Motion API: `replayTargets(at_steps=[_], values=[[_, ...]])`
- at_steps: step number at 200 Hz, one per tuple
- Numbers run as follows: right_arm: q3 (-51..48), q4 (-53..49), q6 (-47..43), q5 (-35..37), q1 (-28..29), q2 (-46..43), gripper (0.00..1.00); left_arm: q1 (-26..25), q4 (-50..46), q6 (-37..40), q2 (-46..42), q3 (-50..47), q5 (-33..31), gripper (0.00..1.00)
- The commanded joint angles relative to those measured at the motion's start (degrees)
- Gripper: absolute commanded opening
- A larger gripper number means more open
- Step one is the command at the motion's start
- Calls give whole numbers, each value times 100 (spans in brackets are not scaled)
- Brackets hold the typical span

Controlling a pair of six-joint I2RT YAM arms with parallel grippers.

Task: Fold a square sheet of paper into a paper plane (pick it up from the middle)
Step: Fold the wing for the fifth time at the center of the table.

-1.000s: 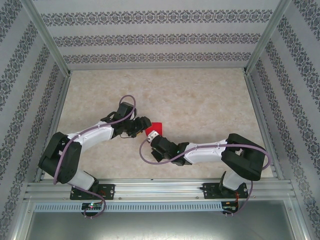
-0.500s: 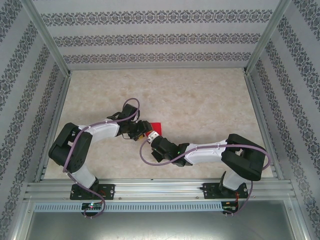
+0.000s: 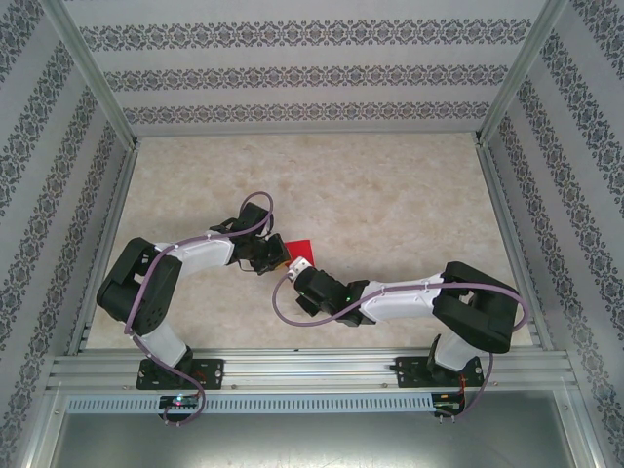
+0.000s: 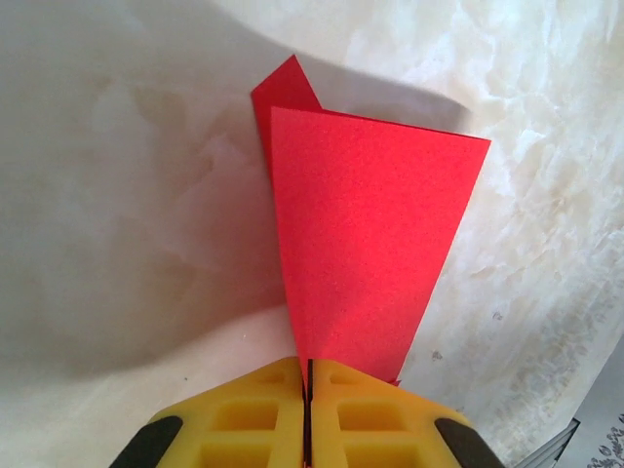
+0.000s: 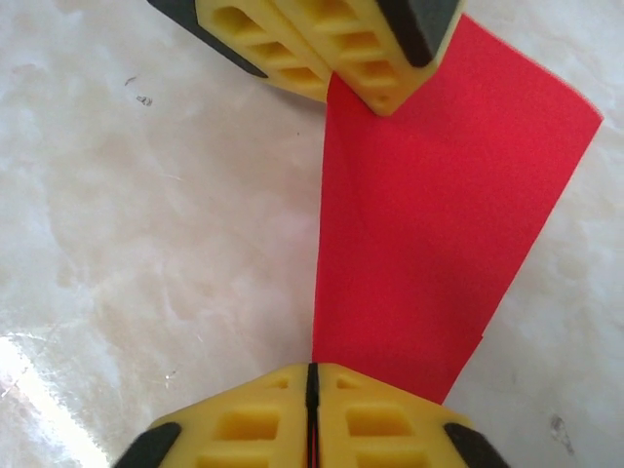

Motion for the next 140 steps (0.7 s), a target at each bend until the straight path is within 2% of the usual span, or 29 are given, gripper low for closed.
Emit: replayTargets(at_steps=[1,13,94,140], values=[[-185,-170,4,182,87,-322,18,56,-232,-22,-131,171,-57,8],[-283,-170,-3,207,150,-440,26,51,-235,-51,-173,165,-72,7],[104,-341,-497,1207,564,130,35,47,-154,-143,-192,133,22,6],[374,-360,-641,1544,572,479,33,46,-127,-141,-135,142,66,6]])
